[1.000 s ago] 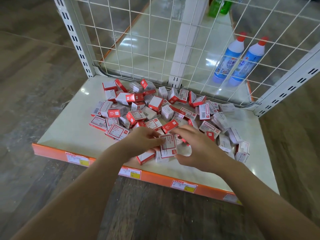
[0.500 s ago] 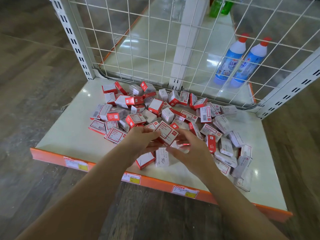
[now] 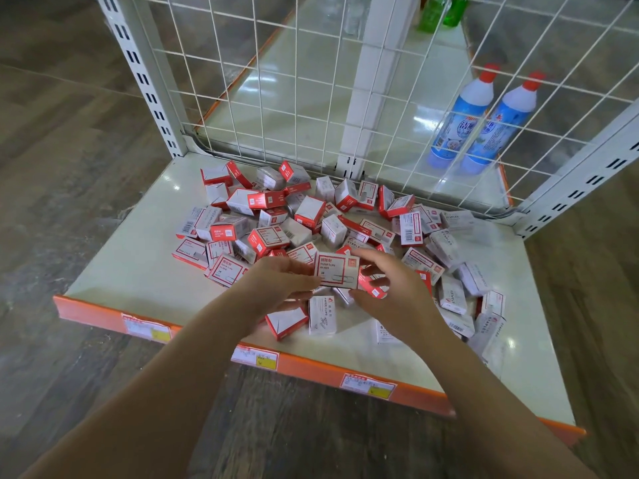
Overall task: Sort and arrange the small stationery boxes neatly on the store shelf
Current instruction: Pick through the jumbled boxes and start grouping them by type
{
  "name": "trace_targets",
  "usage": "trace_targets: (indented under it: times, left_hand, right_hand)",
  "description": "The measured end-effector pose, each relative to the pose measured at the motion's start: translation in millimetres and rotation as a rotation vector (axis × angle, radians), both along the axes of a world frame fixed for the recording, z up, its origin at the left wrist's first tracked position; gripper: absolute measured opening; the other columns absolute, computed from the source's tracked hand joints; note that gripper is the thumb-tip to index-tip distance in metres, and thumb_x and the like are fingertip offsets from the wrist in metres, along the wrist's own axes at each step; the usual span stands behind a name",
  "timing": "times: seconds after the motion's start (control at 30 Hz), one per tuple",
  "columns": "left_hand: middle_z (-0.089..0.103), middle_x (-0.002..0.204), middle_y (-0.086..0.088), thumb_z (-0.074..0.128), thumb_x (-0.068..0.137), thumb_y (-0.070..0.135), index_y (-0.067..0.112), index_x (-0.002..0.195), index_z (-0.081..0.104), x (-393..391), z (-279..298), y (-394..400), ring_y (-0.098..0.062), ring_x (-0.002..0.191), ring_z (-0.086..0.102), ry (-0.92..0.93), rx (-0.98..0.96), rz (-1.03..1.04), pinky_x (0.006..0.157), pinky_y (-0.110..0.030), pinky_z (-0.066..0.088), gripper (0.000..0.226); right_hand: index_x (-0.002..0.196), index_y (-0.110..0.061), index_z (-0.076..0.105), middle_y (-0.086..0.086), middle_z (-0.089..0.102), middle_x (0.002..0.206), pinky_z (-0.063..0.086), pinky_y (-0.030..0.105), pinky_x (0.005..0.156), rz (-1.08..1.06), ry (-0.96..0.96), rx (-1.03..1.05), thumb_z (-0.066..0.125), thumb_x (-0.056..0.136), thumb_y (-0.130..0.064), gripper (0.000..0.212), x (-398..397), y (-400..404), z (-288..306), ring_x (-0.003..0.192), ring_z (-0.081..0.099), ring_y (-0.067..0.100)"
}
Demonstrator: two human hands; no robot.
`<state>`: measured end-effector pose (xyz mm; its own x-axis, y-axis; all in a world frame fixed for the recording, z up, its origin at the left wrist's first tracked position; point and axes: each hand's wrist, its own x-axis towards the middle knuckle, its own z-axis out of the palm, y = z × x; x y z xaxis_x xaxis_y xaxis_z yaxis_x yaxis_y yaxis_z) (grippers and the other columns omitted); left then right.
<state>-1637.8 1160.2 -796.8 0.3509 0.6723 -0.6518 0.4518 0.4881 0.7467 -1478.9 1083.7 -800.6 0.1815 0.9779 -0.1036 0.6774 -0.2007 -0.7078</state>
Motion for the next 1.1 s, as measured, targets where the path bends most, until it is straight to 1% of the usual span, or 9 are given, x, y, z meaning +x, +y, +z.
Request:
trace_targets:
  times: [0.23,0.33,0.47,0.57,0.7,0.77,0.87,0.97,1.1]
  left_hand:
    - [0.064,0.091,0.001,0.062,0.086,0.006,0.027,0.084,0.052,2,-7,-1,-0.014,0.085,0.063,0.051,0.042,-0.104,0.077,-0.028,0.051,0.023]
    - [0.063,0.087,0.004,0.062,0.087,0.011,0.027,0.085,0.053,-2,-4,2,-0.012,0.078,0.062,0.067,0.055,-0.124,0.078,-0.029,0.052,0.019]
    - [0.063,0.088,0.001,0.060,0.089,0.016,0.021,0.096,0.055,-29,4,10,-0.012,0.075,0.060,0.160,0.145,-0.189,0.070,-0.024,0.051,0.010]
    - [0.063,0.088,-0.002,0.059,0.088,0.013,0.014,0.101,0.060,-68,3,19,-0.013,0.076,0.060,0.282,0.269,-0.174,0.066,-0.024,0.048,0.012]
    - [0.057,0.086,0.004,0.057,0.088,0.014,0.016,0.105,0.061,-127,-11,28,-0.015,0.084,0.051,0.598,0.457,-0.151,0.074,-0.022,0.038,0.017]
    - [0.054,0.083,0.007,0.054,0.088,0.014,0.017,0.107,0.061,-150,-19,30,-0.015,0.084,0.049,0.682,0.490,-0.108,0.073,-0.021,0.036,0.021]
    - [0.057,0.090,0.004,0.051,0.087,0.014,0.017,0.109,0.060,-176,-27,32,-0.015,0.086,0.049,0.719,0.498,-0.058,0.070,-0.022,0.035,0.023]
    - [0.062,0.100,0.001,0.051,0.087,0.015,0.019,0.110,0.060,-195,-32,34,-0.018,0.091,0.054,0.729,0.523,-0.023,0.078,-0.026,0.042,0.025]
    - [0.059,0.095,0.001,0.052,0.087,0.014,0.017,0.110,0.061,-215,-36,33,-0.023,0.097,0.057,0.707,0.548,0.042,0.087,-0.033,0.046,0.025]
  right_hand:
    - [0.126,-0.022,0.049,-0.002,0.055,0.124,0.046,0.021,0.090,0.062,-0.079,-0.021,0.068,0.082,-0.017,0.048,1,-2,-4,0.110,0.051,0.011]
    - [0.123,-0.021,0.050,-0.004,0.057,0.120,0.048,0.020,0.088,0.075,-0.098,-0.001,0.070,0.080,-0.021,0.047,-1,-3,-8,0.103,0.050,0.007]
    - [0.116,-0.022,0.052,-0.011,0.059,0.109,0.042,0.006,0.078,0.100,-0.098,0.051,0.070,0.080,-0.020,0.040,-13,1,-11,0.095,0.052,0.002]
    - [0.107,-0.031,0.048,-0.023,0.051,0.096,0.041,-0.001,0.068,0.125,-0.069,0.031,0.070,0.080,-0.023,0.036,-34,10,-16,0.083,0.050,-0.007]
    - [0.095,-0.033,0.045,-0.025,0.053,0.090,0.049,0.011,0.072,0.182,-0.060,-0.013,0.070,0.078,-0.031,0.030,-73,29,-30,0.083,0.054,-0.002]
    - [0.096,-0.032,0.047,-0.018,0.059,0.098,0.052,0.020,0.078,0.216,-0.051,-0.028,0.070,0.078,-0.032,0.029,-96,42,-39,0.088,0.057,0.001]
    - [0.103,-0.027,0.049,-0.012,0.062,0.104,0.052,0.022,0.082,0.270,-0.066,-0.040,0.067,0.079,-0.037,0.031,-132,58,-51,0.093,0.059,0.003]
    - [0.107,-0.022,0.052,-0.008,0.063,0.106,0.052,0.027,0.085,0.335,-0.089,0.002,0.065,0.081,-0.040,0.034,-166,68,-58,0.099,0.058,0.010]
    - [0.112,-0.020,0.052,-0.006,0.062,0.112,0.048,0.025,0.088,0.338,-0.174,0.069,0.057,0.087,-0.042,0.034,-200,73,-65,0.103,0.058,0.011]
